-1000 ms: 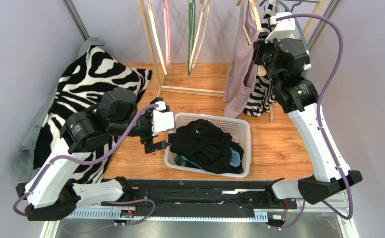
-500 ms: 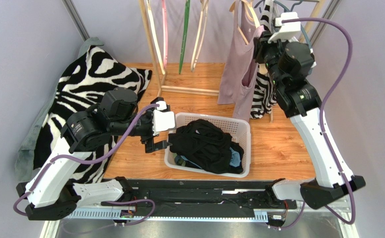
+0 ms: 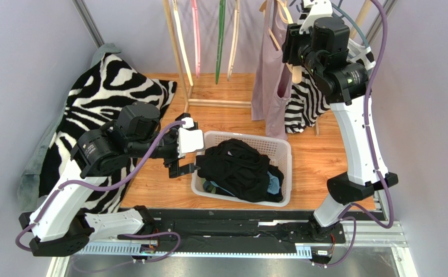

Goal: Remove the tank top from the hanger
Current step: Move the hanger to the clothesline.

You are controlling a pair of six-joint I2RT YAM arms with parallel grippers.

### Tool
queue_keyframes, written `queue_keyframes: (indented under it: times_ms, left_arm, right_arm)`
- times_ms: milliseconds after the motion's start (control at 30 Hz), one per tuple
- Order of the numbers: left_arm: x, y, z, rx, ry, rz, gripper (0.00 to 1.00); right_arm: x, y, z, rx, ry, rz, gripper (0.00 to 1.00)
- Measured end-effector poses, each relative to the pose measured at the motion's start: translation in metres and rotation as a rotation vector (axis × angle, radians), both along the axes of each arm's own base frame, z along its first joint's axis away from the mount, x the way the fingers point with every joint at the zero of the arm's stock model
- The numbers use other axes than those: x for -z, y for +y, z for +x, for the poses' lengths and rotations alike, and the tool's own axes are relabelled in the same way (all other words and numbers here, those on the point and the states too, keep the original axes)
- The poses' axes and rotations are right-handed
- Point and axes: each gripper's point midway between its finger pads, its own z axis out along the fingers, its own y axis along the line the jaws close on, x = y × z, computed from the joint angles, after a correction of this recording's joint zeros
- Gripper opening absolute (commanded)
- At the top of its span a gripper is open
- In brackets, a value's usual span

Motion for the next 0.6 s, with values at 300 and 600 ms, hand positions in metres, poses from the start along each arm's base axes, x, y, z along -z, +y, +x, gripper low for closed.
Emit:
queue_keyframes:
  times_ms: [300,600]
  left_arm:
    - [0.000,0.000,0.000,0.000,0.000,0.000,0.99]
    - [0.000,0.000,0.000,-0.001,-0.001,0.001,0.99]
  right_arm:
    - [0.049,0.006,0.010,0.000,0.164,-0.054,0.00]
    - [0.061,0.010,0.025,0.000,0.139,-0.048,0.00]
